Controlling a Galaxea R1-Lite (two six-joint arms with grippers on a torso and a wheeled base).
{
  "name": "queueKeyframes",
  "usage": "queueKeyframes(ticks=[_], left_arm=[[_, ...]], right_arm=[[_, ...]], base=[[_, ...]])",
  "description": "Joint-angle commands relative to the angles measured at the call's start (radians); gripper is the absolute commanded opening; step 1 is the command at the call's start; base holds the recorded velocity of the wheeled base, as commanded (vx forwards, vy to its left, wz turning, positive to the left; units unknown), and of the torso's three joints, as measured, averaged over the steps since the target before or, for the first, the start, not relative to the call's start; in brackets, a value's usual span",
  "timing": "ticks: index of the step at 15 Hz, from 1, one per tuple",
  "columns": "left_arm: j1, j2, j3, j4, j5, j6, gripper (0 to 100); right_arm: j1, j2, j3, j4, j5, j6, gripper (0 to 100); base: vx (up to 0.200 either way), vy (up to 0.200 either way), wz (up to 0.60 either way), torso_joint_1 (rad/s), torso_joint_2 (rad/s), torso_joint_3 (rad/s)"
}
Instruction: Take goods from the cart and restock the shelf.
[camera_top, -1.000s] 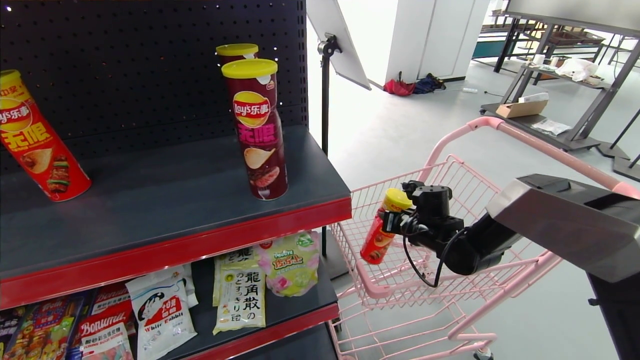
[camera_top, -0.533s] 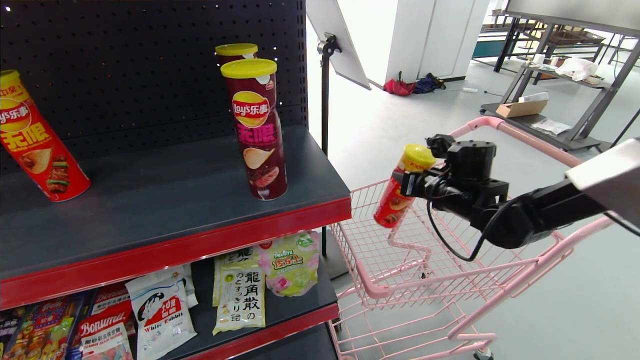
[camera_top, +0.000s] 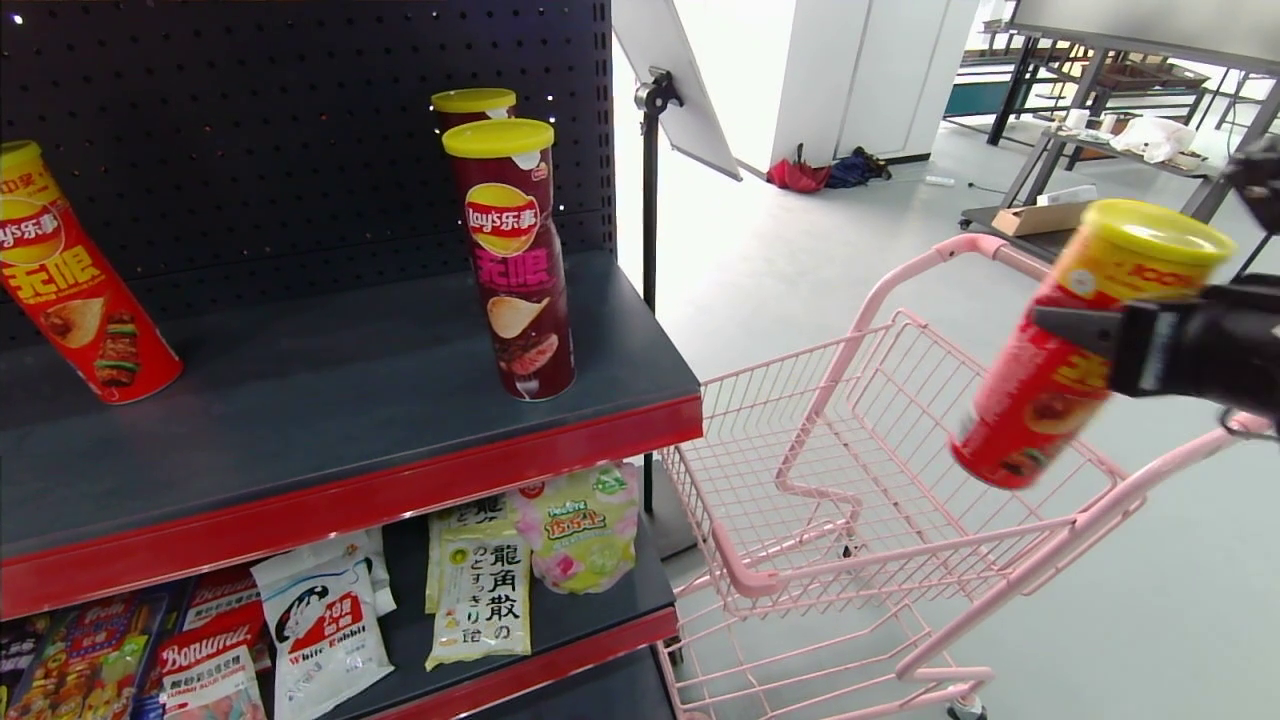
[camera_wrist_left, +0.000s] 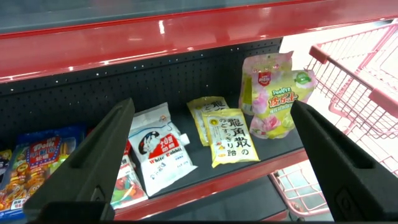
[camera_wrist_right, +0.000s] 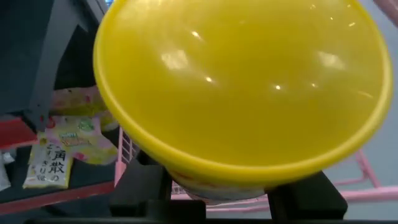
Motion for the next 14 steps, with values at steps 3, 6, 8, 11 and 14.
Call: queueKeyframes(ticks=[3,6,8,11,14], left_arm=[[0.000,0.001,0.000,0.000,0.000,0.000,100],[0.000,0.001,0.000,0.000,-0.002,0.000,100],[0.000,0.001,0.000,0.000,-0.002,0.000,100],[0.000,0.001,0.000,0.000,-0.002,0.000,100],[0.000,0.001,0.000,0.000,-0.002,0.000,100]], right_arm=[[-0.136,-0.595,0.241,0.357,-0.040,-0.037,0],[-0.141,-0.682,0.250,0.446,-0.040,-0.054,0],[-0.141,-0.716,0.250,0.486,-0.040,-0.054,0],[-0.141,-0.721,0.248,0.486,-0.040,-0.054,0],[-0.141,-0.722,0.250,0.487,-0.040,-0.057,0]], base=[[0.000,0.000,0.00,0.000,0.00,0.000],[0.000,0.000,0.00,0.000,0.00,0.000],[0.000,0.000,0.00,0.000,0.00,0.000],[0.000,0.000,0.00,0.141,-0.39,-0.238],[0.000,0.000,0.00,0.225,-0.56,-0.338]])
